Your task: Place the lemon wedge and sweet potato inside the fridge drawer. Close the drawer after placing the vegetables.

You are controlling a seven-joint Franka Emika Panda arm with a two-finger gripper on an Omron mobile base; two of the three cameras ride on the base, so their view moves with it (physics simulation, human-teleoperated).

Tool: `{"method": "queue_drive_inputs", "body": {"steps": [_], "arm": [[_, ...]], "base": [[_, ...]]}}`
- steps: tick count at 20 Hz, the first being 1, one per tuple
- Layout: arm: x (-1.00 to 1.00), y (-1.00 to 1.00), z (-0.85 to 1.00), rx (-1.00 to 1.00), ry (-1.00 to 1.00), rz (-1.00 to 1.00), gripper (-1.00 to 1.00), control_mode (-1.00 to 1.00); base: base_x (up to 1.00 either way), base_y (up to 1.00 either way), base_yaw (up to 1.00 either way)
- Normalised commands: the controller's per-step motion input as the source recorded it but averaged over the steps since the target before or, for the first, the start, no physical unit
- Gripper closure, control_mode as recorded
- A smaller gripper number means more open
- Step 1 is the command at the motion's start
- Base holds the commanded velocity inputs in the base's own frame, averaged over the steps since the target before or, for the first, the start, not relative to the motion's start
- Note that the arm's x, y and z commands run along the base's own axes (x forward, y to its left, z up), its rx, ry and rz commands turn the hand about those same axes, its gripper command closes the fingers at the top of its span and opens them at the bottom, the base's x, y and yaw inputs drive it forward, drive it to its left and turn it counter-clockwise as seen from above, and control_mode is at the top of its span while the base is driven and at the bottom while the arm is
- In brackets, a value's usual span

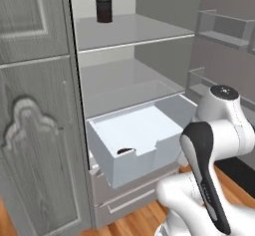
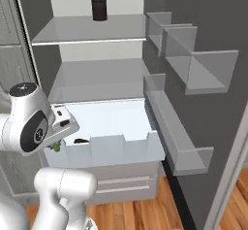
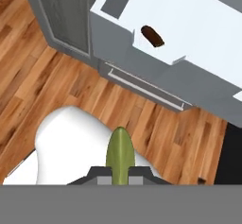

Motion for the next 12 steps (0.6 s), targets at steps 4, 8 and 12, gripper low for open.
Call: {"method": "queue_drive_inputs", "body": {"steps": [4, 8, 12], "arm": [[0.00, 0.00, 0.00, 0.00, 0.00, 0.00, 1.00, 1.00], [0.00, 0.00, 0.00, 0.00, 0.00, 0.00, 1.00, 1.00], [0.00, 0.00, 0.00, 0.00, 0.00, 0.00, 1.00, 1.00]], "base": [[0.33, 0.31, -0.17], [0.27, 0.18, -0.14], [0.13, 0.00, -0.06]]}}
